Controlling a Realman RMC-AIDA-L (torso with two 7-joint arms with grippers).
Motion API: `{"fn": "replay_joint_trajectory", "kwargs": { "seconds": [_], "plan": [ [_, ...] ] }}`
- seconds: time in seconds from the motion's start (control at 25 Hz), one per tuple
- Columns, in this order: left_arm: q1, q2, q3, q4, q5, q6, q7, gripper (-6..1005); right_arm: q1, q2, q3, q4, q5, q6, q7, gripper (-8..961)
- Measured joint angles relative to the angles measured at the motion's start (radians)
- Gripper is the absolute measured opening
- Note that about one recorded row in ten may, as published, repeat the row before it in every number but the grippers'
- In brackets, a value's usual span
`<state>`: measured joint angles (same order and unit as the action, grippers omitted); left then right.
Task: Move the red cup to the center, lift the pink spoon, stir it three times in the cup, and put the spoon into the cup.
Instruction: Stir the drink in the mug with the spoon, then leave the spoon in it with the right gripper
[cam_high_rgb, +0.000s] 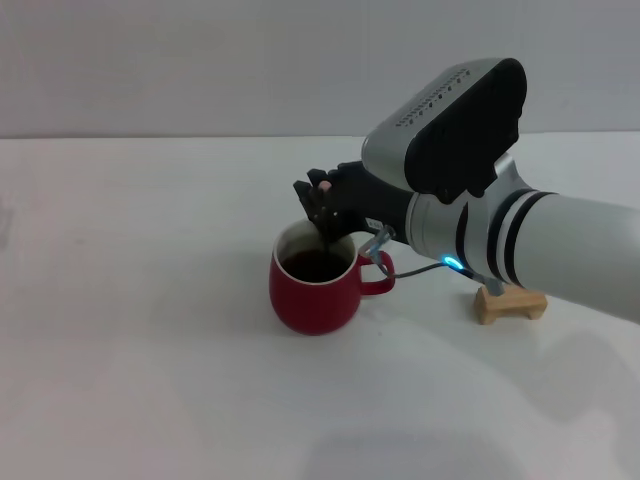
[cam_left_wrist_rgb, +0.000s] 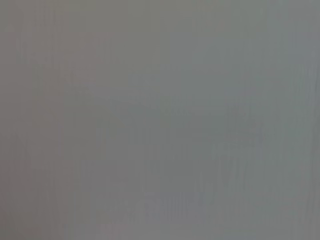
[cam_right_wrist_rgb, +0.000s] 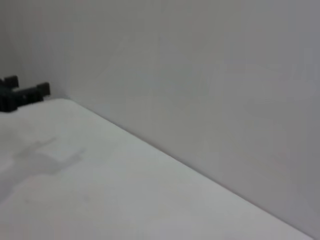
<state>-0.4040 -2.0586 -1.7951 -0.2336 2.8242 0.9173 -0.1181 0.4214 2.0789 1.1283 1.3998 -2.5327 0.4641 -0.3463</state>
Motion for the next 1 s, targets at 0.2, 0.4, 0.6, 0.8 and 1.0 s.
{"fn": "replay_joint_trajectory", "kwargs": {
  "seconds": [0.2,0.4,0.6,0.8,1.0],
  "plan": [
    [0.000,0.000,-0.001,0.000,0.000,0.000,0.000,846,0.002,0.000,0.010,0.037,-0.005,0.083,0.003,133],
    [-0.001,0.000,-0.001,0.000,-0.001,0.000,0.000,846,-0.003,-0.002,0.011,0.086,0.032,0.140,0.005,133],
    [-0.001,0.000,-0.001,-0.002,0.000,0.000,0.000,846,0.002,-0.004,0.016,0.079,0.069,0.121,-0.005,133],
    [-0.001,0.000,-0.001,-0.002,0.000,0.000,0.000,846,0.025,-0.003,0.016,0.009,0.044,0.045,-0.008,133],
    [-0.003,0.000,-0.001,0.002,0.000,0.000,0.000,846,0.072,-0.003,0.024,-0.062,0.035,0.036,-0.001,134]
  ]
}}
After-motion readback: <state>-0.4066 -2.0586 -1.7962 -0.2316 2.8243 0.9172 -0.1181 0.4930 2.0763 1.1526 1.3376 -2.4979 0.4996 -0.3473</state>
